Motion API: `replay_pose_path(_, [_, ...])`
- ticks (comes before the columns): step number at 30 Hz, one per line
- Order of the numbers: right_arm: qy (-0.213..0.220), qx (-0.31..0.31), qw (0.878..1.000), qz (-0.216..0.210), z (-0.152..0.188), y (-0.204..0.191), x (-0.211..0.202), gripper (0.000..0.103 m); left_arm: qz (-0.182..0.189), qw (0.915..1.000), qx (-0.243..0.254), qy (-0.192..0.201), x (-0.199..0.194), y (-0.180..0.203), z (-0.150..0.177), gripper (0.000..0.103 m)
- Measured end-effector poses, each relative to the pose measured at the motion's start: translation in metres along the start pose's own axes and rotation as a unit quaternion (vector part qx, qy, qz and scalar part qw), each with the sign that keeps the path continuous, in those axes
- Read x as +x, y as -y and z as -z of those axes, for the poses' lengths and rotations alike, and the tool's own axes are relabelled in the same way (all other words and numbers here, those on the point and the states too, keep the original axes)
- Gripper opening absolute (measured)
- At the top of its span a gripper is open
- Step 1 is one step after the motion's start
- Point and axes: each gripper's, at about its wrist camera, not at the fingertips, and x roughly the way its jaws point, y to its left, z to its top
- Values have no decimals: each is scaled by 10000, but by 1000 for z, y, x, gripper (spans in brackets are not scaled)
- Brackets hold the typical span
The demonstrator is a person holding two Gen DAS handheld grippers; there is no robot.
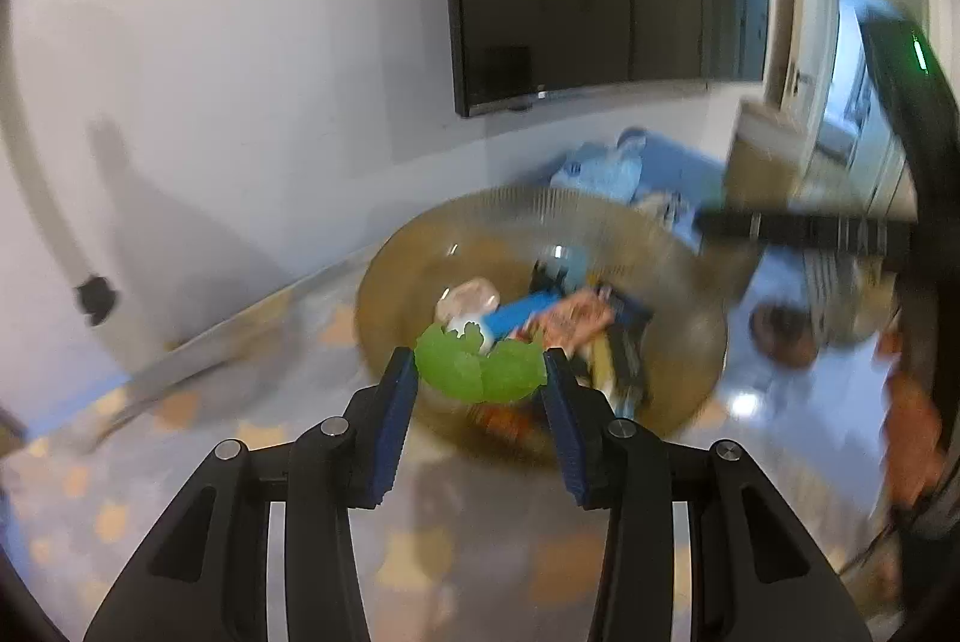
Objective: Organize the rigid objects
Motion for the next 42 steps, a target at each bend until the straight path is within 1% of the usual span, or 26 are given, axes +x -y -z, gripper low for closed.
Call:
replay_pose_path(3, [-146, 18, 9999, -34, -6, -5, 20, 47, 290, 9985, -457, -6, 18, -11, -18, 39])
replay_pose_path(6, [-141, -24, 9999, -41, -14, -12, 33, 47, 462, 9973, -572, -36, 30, -13, -26, 40])
replay_pose_path(7, [-115, -55, 9999, -15, -15, -14, 35, 48, 596, 9964, -592, -85, 34, -12, -27, 43])
replay_pose_path(8, [-133, -100, 9999, 36, -17, -16, 38, 56, 660, 9957, -634, -133, 37, -12, -26, 49])
replay_pose_path(9, [-178, -124, 9998, 53, -18, -16, 41, 66, 656, 9950, -729, -177, 36, -13, -23, 59])
replay_pose_path(10, [-256, -157, 9995, 40, -17, -15, 43, 67, 684, 9941, -828, -151, 33, -16, -20, 65])
replay_pose_path(12, [-307, -216, 9993, -6, -11, -12, 40, 67, 778, 9916, -1034, -7, 19, -28, -9, 68])
replay_pose_path(15, [-303, -171, 9994, -20, 2, -5, 28, 67, 741, 9898, -1217, -12, 2, -44, 5, 68])
replay_pose_path(17, [-371, -112, 9992, -96, 9, -4, 20, 67, 589, 9905, -1245, 28, -16, -53, 18, 68])
replay_pose_path(19, [-379, -150, 9989, -218, 17, -12, 10, 67, 408, 9909, -1282, 78, -35, -64, 30, 68])
replay_pose_path(21, [-332, -335, 9985, -272, 25, -30, -1, 67, 217, 9902, -1378, 68, -55, -75, 46, 68])
replay_pose_path(23, [-346, -532, 9972, -392, 33, -51, -9, 67, -72, 9882, -1526, 67, -76, -89, 65, 68])
replay_pose_path(25, [-378, -765, 9946, -584, 43, -79, -14, 67, -486, 9846, -1678, 70, -97, -102, 82, 68])
replay_pose_path(26, [-414, -920, 9925, -691, 52, -96, -15, 67, -819, 9815, -1728, 68, -109, -109, 92, 68])
replay_pose_path(28, [-468, -1172, 9886, -820, 70, -123, -15, 67, -1210, 9763, -1796, 3, -124, -120, 104, 68])
replay_pose_path(29, [-487, -1293, 9870, -825, 81, -135, -12, 67, -1396, 9722, -1877, -41, -131, -126, 114, 68])
replay_pose_path(30, [-495, -1419, 9856, -780, 94, -146, -9, 67, -1484, 9698, -1934, -50, -132, -130, 120, 68])
replay_pose_path(32, [-541, -1605, 9834, -646, 122, -162, 6, 67, -1615, 9647, -2078, -110, -135, -136, 145, 68])
replay_pose_path(34, [-726, -1703, 9810, -588, 150, -170, 27, 67, -1688, 9579, -2289, -385, -124, -138, 175, 68])
replay_pose_path(37, [-1065, -1767, 9761, -679, 185, -179, 54, 67, -1583, 9501, -2556, -824, -98, -139, 209, 68])
replay_pose_path(38, [-1106, -1802, 9751, -675, 190, -181, 58, 67, -1562, 9479, -2612, -944, -90, -139, 217, 68])
replay_pose_path(39, [-1114, -1889, 9735, -649, 197, -184, 62, 67, -1554, 9477, -2611, -979, -86, -137, 220, 68])
replay_pose_path(42, [-1057, -2113, 9703, -527, 204, -191, 68, 67, -1657, 9447, -2666, -950, -77, -138, 224, 68])
